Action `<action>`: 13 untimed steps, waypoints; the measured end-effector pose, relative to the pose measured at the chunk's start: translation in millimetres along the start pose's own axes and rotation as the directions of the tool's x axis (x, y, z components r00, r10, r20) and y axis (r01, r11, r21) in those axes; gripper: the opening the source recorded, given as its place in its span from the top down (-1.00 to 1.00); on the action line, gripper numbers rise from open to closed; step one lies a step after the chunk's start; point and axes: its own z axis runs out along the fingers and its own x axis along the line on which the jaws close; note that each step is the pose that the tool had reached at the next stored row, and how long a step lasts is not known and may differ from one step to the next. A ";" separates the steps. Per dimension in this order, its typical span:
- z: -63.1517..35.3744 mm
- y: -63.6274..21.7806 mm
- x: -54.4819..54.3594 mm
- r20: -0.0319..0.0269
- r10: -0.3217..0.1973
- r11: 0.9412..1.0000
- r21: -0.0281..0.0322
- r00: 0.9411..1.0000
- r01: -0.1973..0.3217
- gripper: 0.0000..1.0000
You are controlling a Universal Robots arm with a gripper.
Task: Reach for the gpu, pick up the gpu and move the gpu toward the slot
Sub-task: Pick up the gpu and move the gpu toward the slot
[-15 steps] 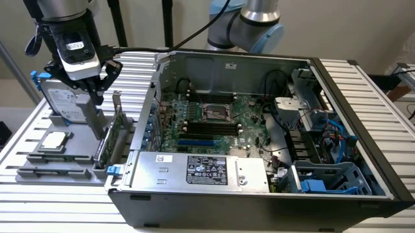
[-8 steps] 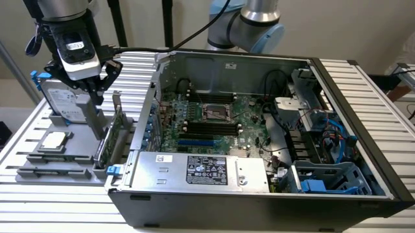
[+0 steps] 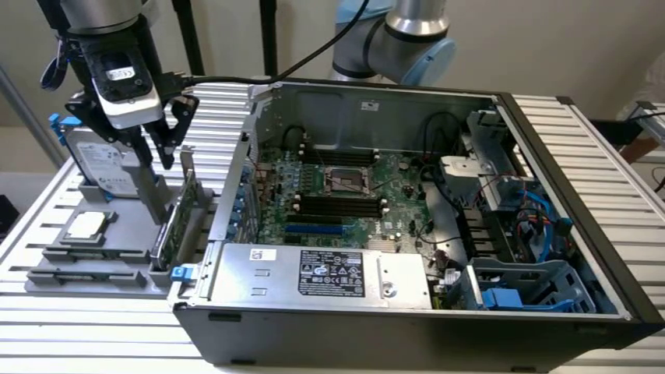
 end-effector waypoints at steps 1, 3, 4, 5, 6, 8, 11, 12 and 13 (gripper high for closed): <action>0.0 0.0 0.0 0.000 0.000 1.000 0.000 1.000 0.000 0.29; 0.0 0.0 0.0 0.000 0.000 1.000 0.000 1.000 0.000 0.16; 0.1 0.0 0.0 0.000 0.000 1.000 0.000 1.000 0.000 0.16; 1.3 0.0 0.0 0.000 0.000 1.000 0.000 1.000 0.000 0.16; 3.0 0.0 0.0 0.000 0.000 1.000 0.000 1.000 0.000 0.16; 16.7 -1.7 0.0 0.000 0.000 1.000 0.000 1.000 0.000 0.16; 22.3 -3.6 0.0 0.000 0.000 1.000 0.000 1.000 0.000 0.16; 24.0 -4.2 0.0 0.000 0.000 1.000 0.000 1.000 0.000 0.16; 25.8 -4.9 0.0 0.000 0.000 1.000 0.000 1.000 0.000 0.16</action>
